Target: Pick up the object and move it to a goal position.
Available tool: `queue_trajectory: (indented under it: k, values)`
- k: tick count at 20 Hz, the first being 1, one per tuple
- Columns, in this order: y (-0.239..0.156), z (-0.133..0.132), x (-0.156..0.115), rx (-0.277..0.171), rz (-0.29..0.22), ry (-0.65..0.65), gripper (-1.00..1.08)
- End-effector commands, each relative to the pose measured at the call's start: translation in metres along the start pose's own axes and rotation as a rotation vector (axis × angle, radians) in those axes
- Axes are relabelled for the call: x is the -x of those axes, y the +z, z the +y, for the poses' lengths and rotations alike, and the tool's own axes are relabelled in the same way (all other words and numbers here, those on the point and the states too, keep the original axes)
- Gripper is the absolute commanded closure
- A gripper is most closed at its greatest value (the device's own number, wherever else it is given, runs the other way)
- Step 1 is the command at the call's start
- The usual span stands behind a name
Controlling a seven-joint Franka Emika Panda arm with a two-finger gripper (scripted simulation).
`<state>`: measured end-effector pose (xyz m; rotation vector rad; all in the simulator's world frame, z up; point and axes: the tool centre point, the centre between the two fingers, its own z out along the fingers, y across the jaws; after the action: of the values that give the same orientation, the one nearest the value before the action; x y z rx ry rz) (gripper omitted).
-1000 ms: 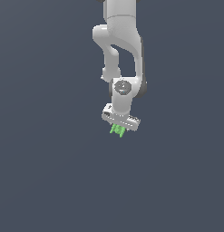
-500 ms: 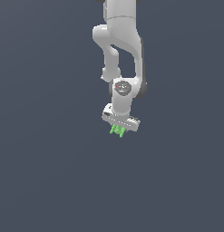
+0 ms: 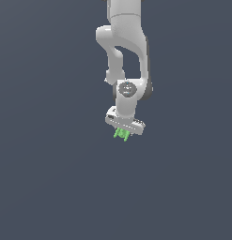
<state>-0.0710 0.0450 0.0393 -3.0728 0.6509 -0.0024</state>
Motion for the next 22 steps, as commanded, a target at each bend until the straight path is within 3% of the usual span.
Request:
queue_trajectory:
  k: [1, 10, 22]
  values:
    - [-0.008, 0.000, 0.000, 0.000, 0.001, 0.000, 1.08]
    - [-0.067, 0.002, 0.001, 0.000, 0.000, 0.000, 1.08]
    - [-0.194, 0.005, 0.002, 0.000, 0.000, 0.001, 1.08]
